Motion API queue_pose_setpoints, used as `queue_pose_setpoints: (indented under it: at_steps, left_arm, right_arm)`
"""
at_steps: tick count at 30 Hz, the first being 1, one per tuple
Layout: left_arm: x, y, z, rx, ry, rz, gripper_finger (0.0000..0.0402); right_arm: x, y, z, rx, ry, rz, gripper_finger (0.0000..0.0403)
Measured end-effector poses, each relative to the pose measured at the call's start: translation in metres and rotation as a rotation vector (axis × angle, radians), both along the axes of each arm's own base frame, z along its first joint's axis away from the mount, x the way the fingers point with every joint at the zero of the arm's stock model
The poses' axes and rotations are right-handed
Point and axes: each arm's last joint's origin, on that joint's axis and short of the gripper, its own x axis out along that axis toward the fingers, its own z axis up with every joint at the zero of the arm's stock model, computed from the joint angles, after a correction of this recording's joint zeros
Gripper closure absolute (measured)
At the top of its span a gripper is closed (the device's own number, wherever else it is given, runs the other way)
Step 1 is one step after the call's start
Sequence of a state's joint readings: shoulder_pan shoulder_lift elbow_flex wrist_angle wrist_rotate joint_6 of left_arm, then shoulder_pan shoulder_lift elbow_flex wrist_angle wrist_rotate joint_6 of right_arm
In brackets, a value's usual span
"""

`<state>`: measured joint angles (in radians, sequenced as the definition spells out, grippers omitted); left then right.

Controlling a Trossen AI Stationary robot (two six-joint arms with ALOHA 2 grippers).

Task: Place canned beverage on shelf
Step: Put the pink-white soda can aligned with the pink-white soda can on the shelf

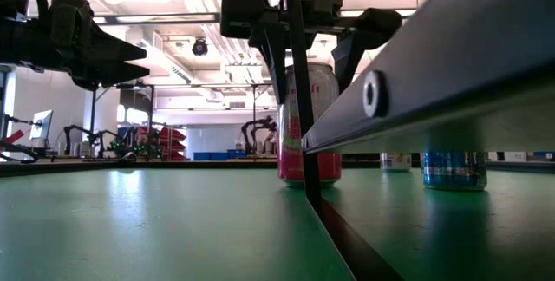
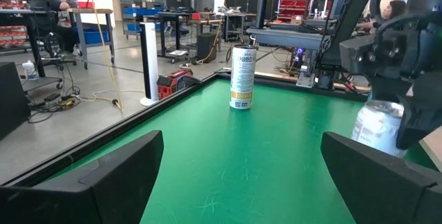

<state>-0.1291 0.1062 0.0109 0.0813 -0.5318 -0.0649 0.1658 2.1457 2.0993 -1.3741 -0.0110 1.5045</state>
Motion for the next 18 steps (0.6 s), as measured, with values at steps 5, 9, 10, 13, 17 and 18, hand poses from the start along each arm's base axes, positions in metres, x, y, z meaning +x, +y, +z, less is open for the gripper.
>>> queue_pose_setpoints:
  at_steps: [5,9,10,13,17,18]
  left_arm:
    - [0.000,0.000,0.000,0.000,0.000,0.000,0.0024]
    - [0.000,0.000,0.000,0.000,0.000,0.000,0.0024]
    - [0.000,0.000,0.000,0.000,0.000,0.000,0.0024]
    - [0.000,0.000,0.000,0.000,-0.001,0.000,0.0024]
    - [0.000,0.000,0.000,0.000,-0.001,0.000,0.0024]
    - [0.000,0.000,0.000,0.000,0.000,0.000,0.0024]
  right_arm:
    - [-0.014,-0.007,0.029,0.000,-0.032,0.024,0.0127]
    - [-0.030,-0.011,0.052,-0.017,-0.035,0.044,0.0127]
    - [-0.034,-0.011,0.056,-0.015,-0.034,0.052,0.0127]
    - [-0.046,-0.013,0.070,-0.014,-0.021,0.063,0.0127]
    - [-0.062,-0.015,0.086,-0.017,-0.023,0.075,0.0127]
    - [-0.066,-0.016,0.089,-0.019,-0.033,0.083,0.0127]
